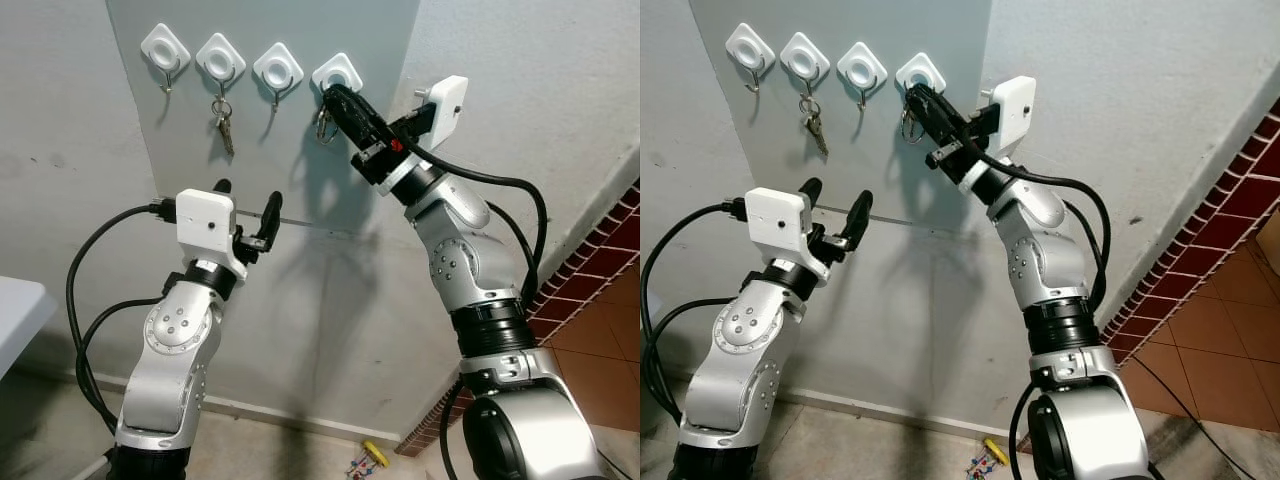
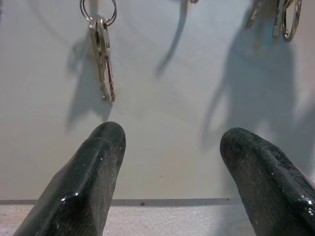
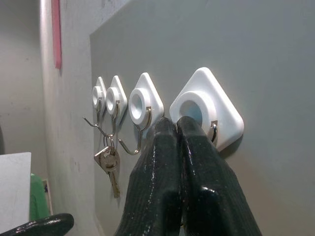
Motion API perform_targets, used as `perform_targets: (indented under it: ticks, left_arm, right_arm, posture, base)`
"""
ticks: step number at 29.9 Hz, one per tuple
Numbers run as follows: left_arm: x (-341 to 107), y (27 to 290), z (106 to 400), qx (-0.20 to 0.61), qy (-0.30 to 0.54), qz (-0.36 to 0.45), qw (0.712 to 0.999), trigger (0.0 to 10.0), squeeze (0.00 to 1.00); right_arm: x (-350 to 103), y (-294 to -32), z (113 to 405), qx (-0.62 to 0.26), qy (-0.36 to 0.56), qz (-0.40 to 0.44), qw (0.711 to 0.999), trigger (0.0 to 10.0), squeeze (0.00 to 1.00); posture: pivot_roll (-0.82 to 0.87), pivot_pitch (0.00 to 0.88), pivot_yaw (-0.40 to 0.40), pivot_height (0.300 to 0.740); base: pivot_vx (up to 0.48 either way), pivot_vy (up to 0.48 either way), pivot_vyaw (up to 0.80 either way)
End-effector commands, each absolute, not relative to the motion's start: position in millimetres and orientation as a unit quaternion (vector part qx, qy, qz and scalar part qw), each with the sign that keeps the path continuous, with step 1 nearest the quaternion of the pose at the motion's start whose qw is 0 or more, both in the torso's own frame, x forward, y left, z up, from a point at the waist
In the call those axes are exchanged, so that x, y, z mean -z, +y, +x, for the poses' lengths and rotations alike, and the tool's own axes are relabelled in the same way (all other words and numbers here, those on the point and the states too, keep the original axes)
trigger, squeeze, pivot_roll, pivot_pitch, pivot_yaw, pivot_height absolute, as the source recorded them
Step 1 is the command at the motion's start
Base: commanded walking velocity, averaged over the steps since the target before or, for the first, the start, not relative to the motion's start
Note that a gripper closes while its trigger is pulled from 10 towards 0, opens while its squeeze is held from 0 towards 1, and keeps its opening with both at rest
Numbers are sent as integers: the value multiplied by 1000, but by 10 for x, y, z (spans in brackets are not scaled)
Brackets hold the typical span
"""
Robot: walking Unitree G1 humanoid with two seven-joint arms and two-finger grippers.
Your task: Hang keys on a hook
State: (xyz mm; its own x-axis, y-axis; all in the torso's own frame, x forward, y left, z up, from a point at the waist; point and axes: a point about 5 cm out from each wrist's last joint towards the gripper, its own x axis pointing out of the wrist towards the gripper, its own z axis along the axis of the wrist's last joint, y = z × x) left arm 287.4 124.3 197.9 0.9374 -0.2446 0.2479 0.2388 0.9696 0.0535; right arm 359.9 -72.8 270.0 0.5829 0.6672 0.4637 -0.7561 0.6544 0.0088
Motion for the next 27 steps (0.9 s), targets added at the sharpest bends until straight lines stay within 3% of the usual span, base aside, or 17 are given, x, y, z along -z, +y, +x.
perform_targets:
  ticks: [1, 11, 22, 23, 24, 25, 27]
  left_arm:
    - [-2043, 1236, 2856, 123, -139, 8, 983, 10000, 0]
    - [-2043, 1232, 2868, 125, -139, 7, 982, 10000, 0]
    - [-2051, 1234, 2864, 124, -140, 4, 982, 10000, 0]
    - [-2051, 1235, 2863, 124, -140, 4, 982, 10000, 0]
    - [-2051, 1235, 2863, 124, -140, 4, 982, 10000, 0]
    - [-2052, 1235, 2863, 124, -140, 4, 982, 10000, 0]
    - [-2049, 1237, 2862, 123, -140, 4, 982, 10000, 0]
  right_arm:
    - [-2737, -715, 3604, -402, -214, 96, 885, 10000, 0]
    - [-2701, -696, 3504, -456, -224, 96, 856, 10000, 0]
    - [-2656, -668, 3517, -455, -208, 86, 862, 10000, 0]
    - [-2650, -669, 3521, -453, -207, 85, 863, 10000, 722]
    - [-2650, -669, 3521, -453, -207, 85, 863, 10000, 722]
    - [-2646, -671, 3524, -452, -206, 84, 864, 10000, 1000]
    - [-2635, -676, 3531, -451, -202, 85, 865, 10000, 1000]
  posture:
    - [0, 0, -83, 740]
    - [-6, 0, -78, 740]
    - [-4, 0, -80, 740]
    - [-4, 0, -80, 740]
    - [-4, 0, -80, 740]
    - [-4, 0, -80, 740]
    - [-4, 0, -80, 740]
  base:
    - [0, 0, 0]
    - [0, 0, 0]
    - [0, 0, 0]
    - [0, 0, 0]
    - [0, 0, 0]
    - [0, 0, 0]
    - [0, 0, 0]
